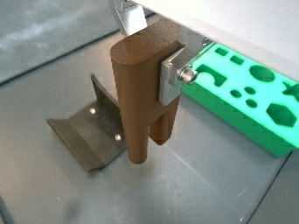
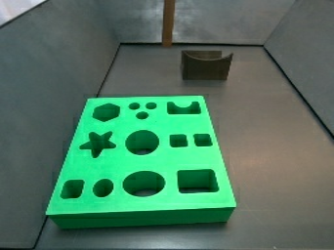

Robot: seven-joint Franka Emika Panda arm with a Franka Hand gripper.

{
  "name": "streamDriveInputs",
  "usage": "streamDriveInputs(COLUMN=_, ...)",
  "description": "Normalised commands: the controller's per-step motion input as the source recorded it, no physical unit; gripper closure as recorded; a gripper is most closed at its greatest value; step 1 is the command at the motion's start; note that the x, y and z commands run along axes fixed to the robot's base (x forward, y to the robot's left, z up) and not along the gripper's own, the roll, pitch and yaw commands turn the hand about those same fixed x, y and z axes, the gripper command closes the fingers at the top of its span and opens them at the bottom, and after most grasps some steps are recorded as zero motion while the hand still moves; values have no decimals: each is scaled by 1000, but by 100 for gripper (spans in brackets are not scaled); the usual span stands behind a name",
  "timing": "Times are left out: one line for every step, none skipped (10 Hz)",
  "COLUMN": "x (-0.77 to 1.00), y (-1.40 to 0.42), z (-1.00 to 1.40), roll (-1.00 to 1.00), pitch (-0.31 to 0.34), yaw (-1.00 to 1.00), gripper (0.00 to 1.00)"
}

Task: Pick up the square-circle object. Move up. Place the square-circle object on the fixture. Regrasp the square-circle object. Rotate the square-circle object. Move to above the board. Insert the square-circle object.
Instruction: Move to above the board.

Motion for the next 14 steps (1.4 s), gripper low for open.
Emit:
streamDriveInputs(x=266, y=-43, z=1000, roll=113, pitch=107, yaw=36, gripper=100)
streamDriveInputs(x=236, y=-42, z=1000, roll=112, pitch=105, yaw=37, gripper=100)
streamDriveInputs(x=211, y=-40, z=1000, roll=110, pitch=97, yaw=36, gripper=100)
streamDriveInputs(x=150, y=-29, z=866, roll=107, pitch=96, yaw=38, gripper=100)
streamDriveInputs(x=118, y=-25, z=754, roll=106, pitch=94, yaw=38, gripper=100)
streamDriveInputs(x=68, y=-20, z=533, roll=104, pitch=92, yaw=39, gripper=100)
streamDriveInputs(x=38, y=-16, z=316, roll=102, pitch=91, yaw=40, gripper=100)
streamDriveInputs(x=-144, y=-1000, z=72, roll=89, pitch=29, yaw=-244, gripper=100)
streamDriveInputs(x=-142, y=-1000, z=38, roll=94, pitch=12, yaw=-220, gripper=100)
streamDriveInputs(x=-152, y=-1000, z=51, roll=81, pitch=-15, yaw=-131, gripper=100)
streamDriveInputs(x=-159, y=-1000, z=52, roll=24, pitch=-21, yaw=-78, gripper=100)
streamDriveInputs(x=-154, y=-1000, z=46, roll=9, pitch=-9, yaw=-29, gripper=100)
streamDriveInputs(x=-151, y=-1000, z=46, roll=-2, pitch=-3, yaw=-11, gripper=100)
streamDriveInputs(x=-158, y=-1000, z=52, roll=-3, pitch=4, yaw=0, gripper=100)
